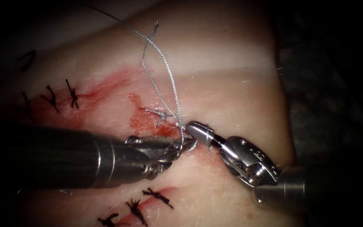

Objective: Wound Closure

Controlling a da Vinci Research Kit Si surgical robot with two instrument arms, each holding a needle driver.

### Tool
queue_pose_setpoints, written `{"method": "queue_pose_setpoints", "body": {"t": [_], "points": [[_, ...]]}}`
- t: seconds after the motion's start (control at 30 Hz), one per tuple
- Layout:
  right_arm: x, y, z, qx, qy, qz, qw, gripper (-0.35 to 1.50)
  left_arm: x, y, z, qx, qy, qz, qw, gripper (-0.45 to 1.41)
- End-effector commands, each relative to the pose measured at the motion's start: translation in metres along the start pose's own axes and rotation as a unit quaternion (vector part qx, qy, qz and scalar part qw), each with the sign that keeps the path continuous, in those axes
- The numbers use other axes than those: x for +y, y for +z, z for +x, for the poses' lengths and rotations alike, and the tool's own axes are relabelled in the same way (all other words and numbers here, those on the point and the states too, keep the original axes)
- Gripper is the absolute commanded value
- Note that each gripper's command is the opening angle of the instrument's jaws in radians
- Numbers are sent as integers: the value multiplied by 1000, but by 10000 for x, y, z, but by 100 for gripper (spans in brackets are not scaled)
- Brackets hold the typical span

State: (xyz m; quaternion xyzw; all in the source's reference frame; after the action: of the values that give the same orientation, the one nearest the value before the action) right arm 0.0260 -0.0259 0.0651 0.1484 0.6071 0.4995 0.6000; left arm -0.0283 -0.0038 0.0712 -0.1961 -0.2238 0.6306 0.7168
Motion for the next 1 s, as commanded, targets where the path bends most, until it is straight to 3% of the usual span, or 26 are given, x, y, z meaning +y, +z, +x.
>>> {"method": "queue_pose_setpoints", "body": {"t": [0.03, 0.17, 0.23, 0.47, 0.6, 1.0], "points": [[-4, 6, -6, -9, -2, -3, 1000, -35, 1, 8, -2, -2, -13, 1, 1000, -45], [-9, 8, -6, -34, -17, -24, 999, -35, -1, 8, -1, -19, -30, 45, 998, -45], [-15, 10, -3, -71, -20, -57, 996, -35, 2, 3, 0, -34, -37, 75, 996, -45], [-21, 14, 5, -111, -17, -92, 989, -35, 2, 0, 0, -51, -40, 119, 991, -45], [-25, 16, 9, -128, -11, -109, 986, -35, -3, -1, 2, -33, -18, 151, 988, -45], [-33, 22, 15, -165, -3, -164, 973, -35, -3, 3, 9, -12, 31, 173, 984, -45]]}}
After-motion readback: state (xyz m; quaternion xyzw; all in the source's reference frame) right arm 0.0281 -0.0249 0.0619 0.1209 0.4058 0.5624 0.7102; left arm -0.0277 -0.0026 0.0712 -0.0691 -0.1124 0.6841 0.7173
